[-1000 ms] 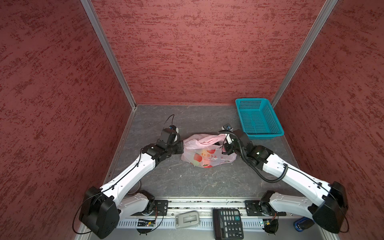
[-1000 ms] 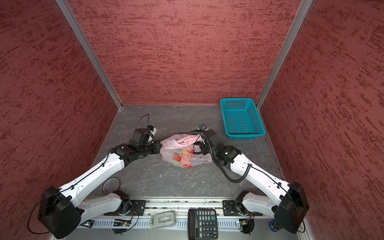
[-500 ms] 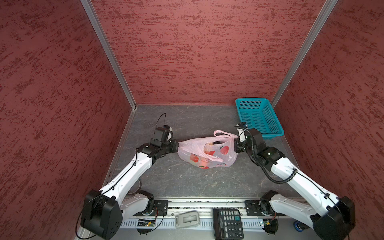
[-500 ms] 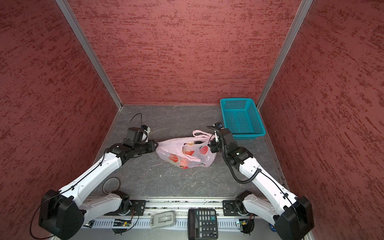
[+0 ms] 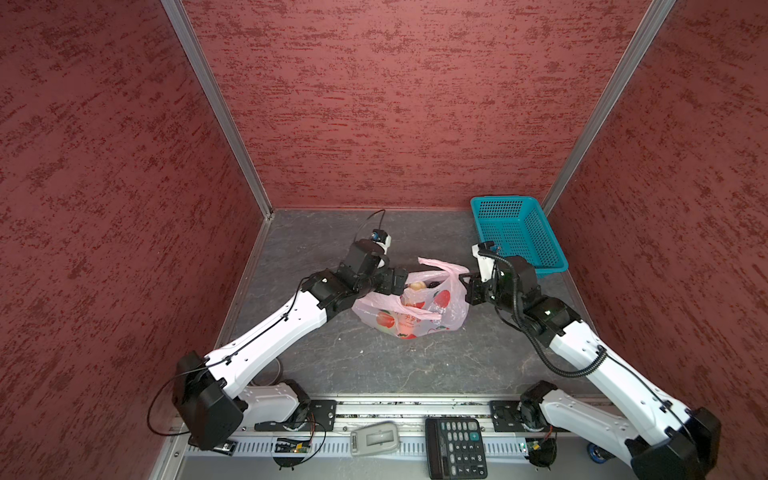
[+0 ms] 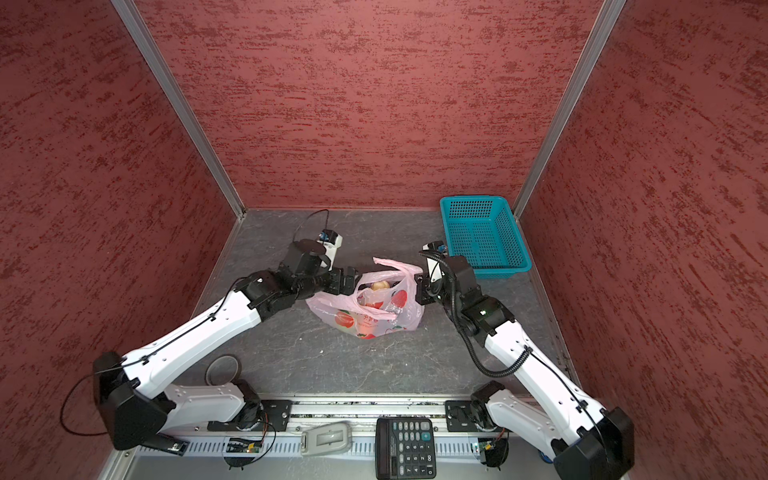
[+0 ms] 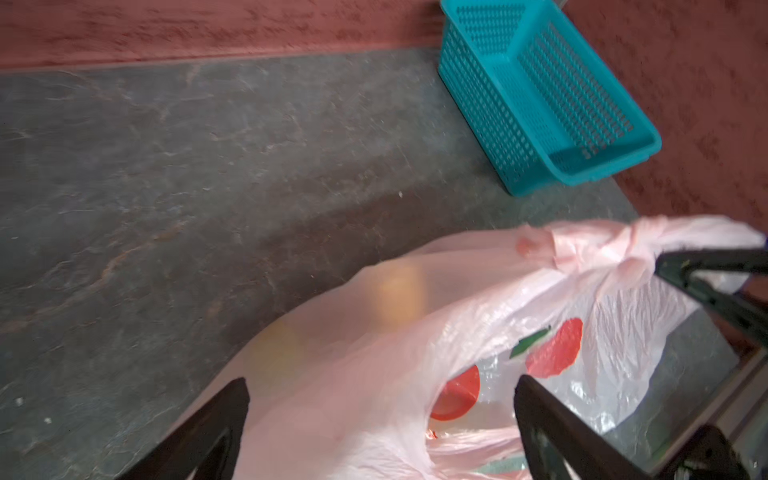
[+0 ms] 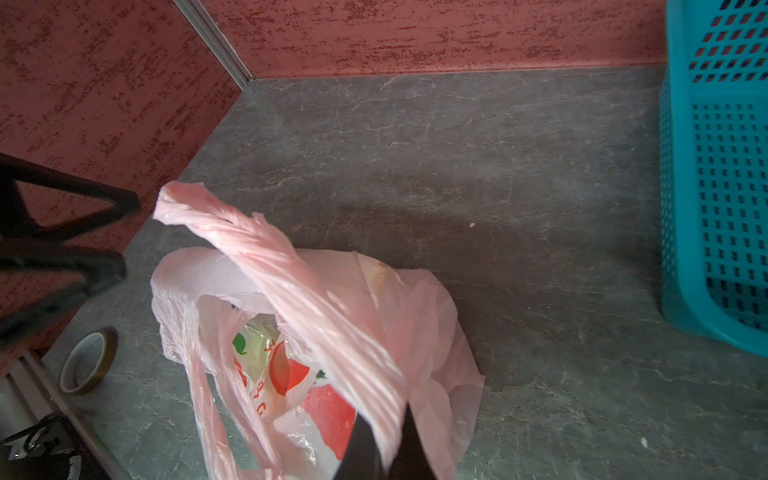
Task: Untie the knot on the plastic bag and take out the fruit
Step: 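Hold one handle with the right gripper while the left gripper spreads the bag opening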
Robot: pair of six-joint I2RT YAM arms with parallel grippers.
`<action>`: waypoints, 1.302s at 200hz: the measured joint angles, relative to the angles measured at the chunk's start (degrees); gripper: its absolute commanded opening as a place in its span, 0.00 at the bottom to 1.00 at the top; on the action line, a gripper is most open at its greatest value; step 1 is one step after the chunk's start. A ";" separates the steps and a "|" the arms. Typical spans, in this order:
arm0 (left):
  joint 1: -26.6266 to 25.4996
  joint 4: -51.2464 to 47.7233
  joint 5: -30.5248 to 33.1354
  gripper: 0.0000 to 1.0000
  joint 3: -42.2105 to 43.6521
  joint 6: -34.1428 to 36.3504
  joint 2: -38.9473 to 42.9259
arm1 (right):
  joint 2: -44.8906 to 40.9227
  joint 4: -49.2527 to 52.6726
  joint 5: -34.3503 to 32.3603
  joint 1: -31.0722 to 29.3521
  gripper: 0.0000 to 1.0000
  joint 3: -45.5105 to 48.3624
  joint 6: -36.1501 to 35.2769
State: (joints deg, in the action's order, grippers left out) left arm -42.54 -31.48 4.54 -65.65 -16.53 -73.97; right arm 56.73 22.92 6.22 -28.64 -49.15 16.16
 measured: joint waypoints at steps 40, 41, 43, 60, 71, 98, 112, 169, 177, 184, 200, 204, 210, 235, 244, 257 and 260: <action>-3.02 1.05 -0.52 1.00 -0.02 1.64 -4.31 | -0.94 -0.48 1.14 0.00 0.00 -0.22 1.11; -3.06 1.07 -0.50 1.00 -0.02 1.66 -4.39 | -1.01 -0.46 1.16 0.00 0.00 -0.22 1.16; -3.10 1.14 -0.42 1.00 -0.02 1.79 -4.50 | -1.07 -0.46 1.20 0.00 0.00 -0.22 1.22; -3.30 1.46 2.34 1.00 -0.13 2.12 -5.81 | -1.84 -0.46 1.33 0.00 0.00 -0.22 1.49; -3.54 1.22 5.51 1.00 -0.59 2.25 -6.93 | -2.27 -0.46 1.33 0.00 0.00 -0.22 1.62; -3.37 0.92 14.38 1.00 -1.77 2.47 -9.62 | -3.37 -0.42 1.29 0.00 0.00 -0.22 2.01; -2.36 0.55 17.27 0.99 -1.86 2.67 -10.51 | -4.26 -0.39 1.03 0.00 0.00 -0.17 2.29; 4.87 0.07 16.83 0.99 -0.09 5.07 -8.37 | -5.40 0.35 0.20 -0.09 0.00 -0.15 2.54; 6.54 -0.07 15.91 0.97 0.79 5.64 -7.06 | -5.40 0.48 0.17 -0.09 0.00 -0.15 2.58; 8.04 -0.24 15.08 0.95 1.40 6.12 -5.95 | -5.42 0.50 0.15 -0.11 0.00 -0.13 2.71; 11.98 -0.61 12.79 0.90 2.78 7.28 -3.30 | -5.42 0.50 0.20 -0.15 0.00 -0.04 2.91; 12.83 -0.63 11.93 0.89 3.02 7.56 -2.78 | -5.42 0.48 0.20 -0.15 0.00 -0.02 2.93; 13.92 -0.68 10.88 0.85 3.32 7.93 -2.14 | -5.42 0.46 0.20 -0.15 0.00 0.04 2.95; 17.09 -0.76 6.58 0.68 4.57 9.40 -0.59 | -5.40 0.48 0.24 -0.15 0.00 0.17 2.95; 17.49 -0.81 5.29 0.60 4.96 9.99 -0.44 | -5.38 0.48 0.24 -0.15 0.00 0.20 2.95; 17.73 -0.74 3.37 0.46 5.68 10.23 -0.28 | -5.16 0.46 0.24 -0.13 0.00 0.26 2.95; 17.73 -0.74 3.04 0.43 5.84 10.27 -0.26 | -5.09 0.48 0.24 -0.13 0.00 0.31 2.95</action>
State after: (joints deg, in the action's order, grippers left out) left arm -24.82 -32.23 7.57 -59.81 -6.26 -74.24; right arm 51.64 23.40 6.46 -28.77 -48.84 19.11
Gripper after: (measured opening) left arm 0.549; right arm 0.049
